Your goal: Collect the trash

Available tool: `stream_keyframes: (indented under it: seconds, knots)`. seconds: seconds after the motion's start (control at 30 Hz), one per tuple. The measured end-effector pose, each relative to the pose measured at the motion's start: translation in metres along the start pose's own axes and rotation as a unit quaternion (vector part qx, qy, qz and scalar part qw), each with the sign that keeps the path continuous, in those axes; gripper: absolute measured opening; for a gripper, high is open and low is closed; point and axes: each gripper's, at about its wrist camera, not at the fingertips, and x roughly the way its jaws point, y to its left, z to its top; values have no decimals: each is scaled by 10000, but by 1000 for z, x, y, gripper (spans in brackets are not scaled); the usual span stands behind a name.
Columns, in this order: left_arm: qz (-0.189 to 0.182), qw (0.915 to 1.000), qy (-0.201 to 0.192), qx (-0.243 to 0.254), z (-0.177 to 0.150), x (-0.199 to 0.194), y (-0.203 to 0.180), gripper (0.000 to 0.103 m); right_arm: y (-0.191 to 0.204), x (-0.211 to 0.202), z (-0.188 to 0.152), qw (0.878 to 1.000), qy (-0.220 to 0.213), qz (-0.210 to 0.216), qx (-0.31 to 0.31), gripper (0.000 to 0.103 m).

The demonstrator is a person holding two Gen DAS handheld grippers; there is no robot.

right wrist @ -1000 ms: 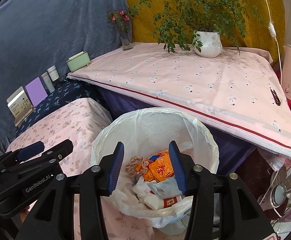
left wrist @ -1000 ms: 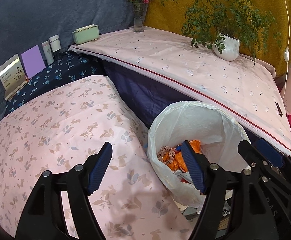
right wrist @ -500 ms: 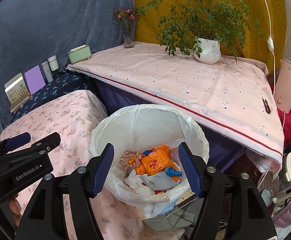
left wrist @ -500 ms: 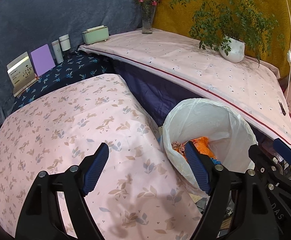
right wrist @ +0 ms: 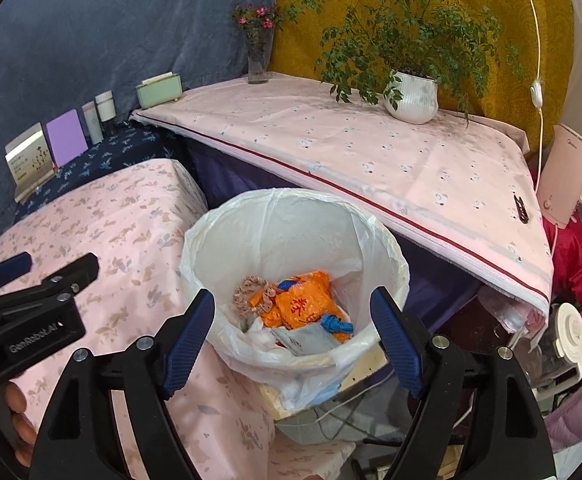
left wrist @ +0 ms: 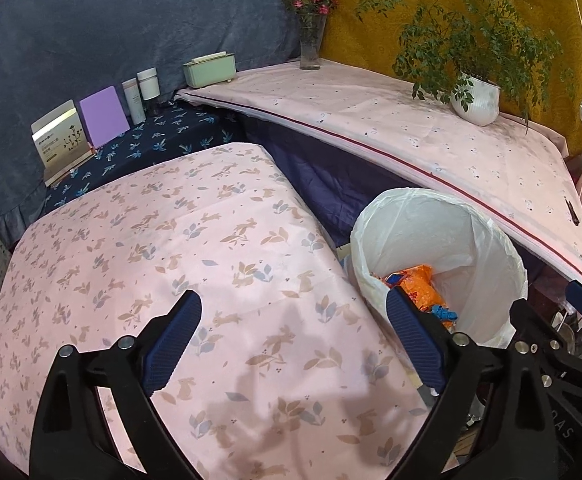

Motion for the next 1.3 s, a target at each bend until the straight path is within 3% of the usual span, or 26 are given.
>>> stream_keyframes:
  seconds: [0.37, 0.43, 1.3]
  knots:
    - [66, 9999, 143, 30, -17, 0, 2, 92, -4, -1, -16, 9999, 135, -75, 40, 88]
    - [64, 9999, 157, 25, -19, 0, 2, 92, -5, 0, -17, 9998, 162, -20, 64, 96]
    - [56, 9994, 243, 228, -36, 0, -15, 92, -15, 3, -36, 9994, 287, -122, 129, 96]
